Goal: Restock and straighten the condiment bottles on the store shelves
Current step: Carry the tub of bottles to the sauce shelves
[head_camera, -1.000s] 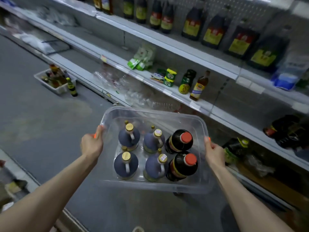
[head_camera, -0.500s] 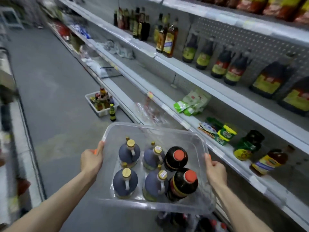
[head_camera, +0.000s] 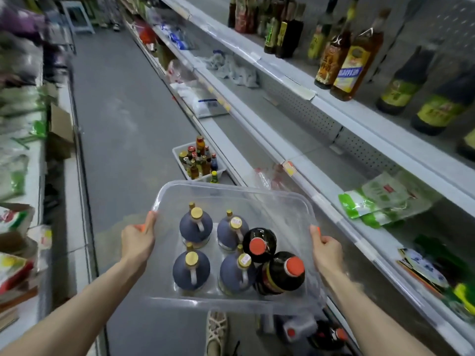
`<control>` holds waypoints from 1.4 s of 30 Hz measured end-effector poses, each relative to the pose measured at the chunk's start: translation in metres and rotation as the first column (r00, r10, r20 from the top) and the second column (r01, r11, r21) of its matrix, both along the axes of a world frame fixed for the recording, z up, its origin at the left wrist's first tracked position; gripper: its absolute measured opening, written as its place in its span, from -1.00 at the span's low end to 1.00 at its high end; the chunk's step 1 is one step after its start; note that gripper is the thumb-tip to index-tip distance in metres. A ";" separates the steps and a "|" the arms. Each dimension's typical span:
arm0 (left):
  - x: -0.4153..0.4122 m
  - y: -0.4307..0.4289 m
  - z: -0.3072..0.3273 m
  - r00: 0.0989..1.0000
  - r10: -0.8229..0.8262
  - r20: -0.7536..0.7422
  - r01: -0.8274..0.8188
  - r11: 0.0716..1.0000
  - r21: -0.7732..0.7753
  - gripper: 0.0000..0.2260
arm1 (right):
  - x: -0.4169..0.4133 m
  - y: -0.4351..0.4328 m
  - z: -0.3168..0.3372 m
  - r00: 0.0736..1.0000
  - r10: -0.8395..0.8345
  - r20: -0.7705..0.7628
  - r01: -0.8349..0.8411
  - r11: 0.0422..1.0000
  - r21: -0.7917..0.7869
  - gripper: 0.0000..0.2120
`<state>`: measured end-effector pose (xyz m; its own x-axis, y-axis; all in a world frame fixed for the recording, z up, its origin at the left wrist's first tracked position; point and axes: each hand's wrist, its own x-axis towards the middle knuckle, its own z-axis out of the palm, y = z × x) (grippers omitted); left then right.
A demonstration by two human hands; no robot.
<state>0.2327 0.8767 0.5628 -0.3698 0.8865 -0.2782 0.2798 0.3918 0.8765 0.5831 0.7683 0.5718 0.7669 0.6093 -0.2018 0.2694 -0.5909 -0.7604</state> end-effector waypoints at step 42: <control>0.242 0.581 -0.368 0.573 -0.800 -0.176 0.695 0.588 -0.413 -0.56 | 0.022 0.362 -0.391 0.540 -0.818 -0.199 0.726 0.572 -0.381 -0.46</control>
<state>0.4744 1.4582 0.1945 0.2835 0.7860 -0.5494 0.8134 0.1064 0.5719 0.6054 1.1305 0.1810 0.7706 -0.2907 -0.5672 -0.6071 -0.6054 -0.5146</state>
